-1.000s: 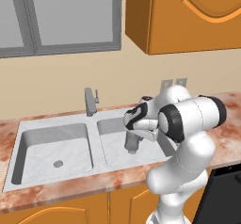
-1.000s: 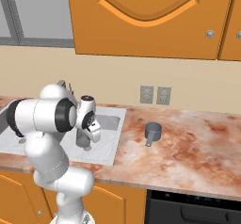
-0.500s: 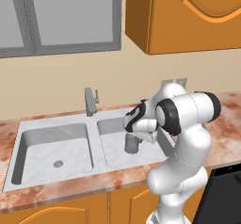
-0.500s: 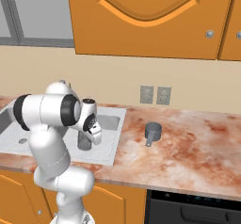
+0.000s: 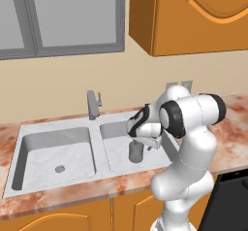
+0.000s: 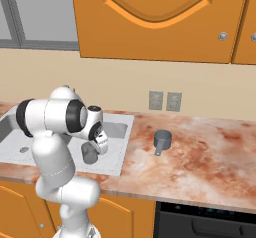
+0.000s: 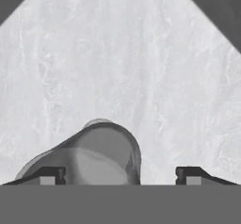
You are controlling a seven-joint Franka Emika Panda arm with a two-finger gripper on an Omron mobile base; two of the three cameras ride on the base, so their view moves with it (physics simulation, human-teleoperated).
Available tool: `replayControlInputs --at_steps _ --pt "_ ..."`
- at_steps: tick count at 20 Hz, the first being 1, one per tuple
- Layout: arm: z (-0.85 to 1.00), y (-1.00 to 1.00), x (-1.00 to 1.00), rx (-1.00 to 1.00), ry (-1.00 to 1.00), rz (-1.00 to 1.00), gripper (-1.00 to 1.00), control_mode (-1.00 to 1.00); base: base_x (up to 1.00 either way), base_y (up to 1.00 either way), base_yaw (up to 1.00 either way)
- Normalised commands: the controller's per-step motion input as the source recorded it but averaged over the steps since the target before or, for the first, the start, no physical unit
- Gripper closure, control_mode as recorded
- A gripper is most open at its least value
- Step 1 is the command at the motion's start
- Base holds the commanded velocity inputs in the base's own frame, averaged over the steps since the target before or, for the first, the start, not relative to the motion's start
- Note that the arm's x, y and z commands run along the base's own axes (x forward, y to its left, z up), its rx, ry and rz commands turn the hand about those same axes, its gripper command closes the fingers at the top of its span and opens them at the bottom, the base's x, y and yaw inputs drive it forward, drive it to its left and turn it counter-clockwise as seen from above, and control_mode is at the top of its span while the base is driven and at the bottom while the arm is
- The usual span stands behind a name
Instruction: Move any existing items from the left basin to the right basin for drying. Then move the measuring cup from the counter to the left basin of the sink for washing.
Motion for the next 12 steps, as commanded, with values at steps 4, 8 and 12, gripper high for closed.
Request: replayControlInputs --at_steps 4,8,12 --pt "0.38 0.00 -0.23 0.00 -0.03 0.00 -1.00 -1.00 0.00 0.00 0.00" --pt "0.45 0.00 -0.24 0.00 -0.02 0.00 -1.00 -1.00 0.00 0.00 0.00" --pt "0.45 0.00 -0.18 0.00 0.00 0.00 -1.00 -1.00 0.00 0.00 0.00"
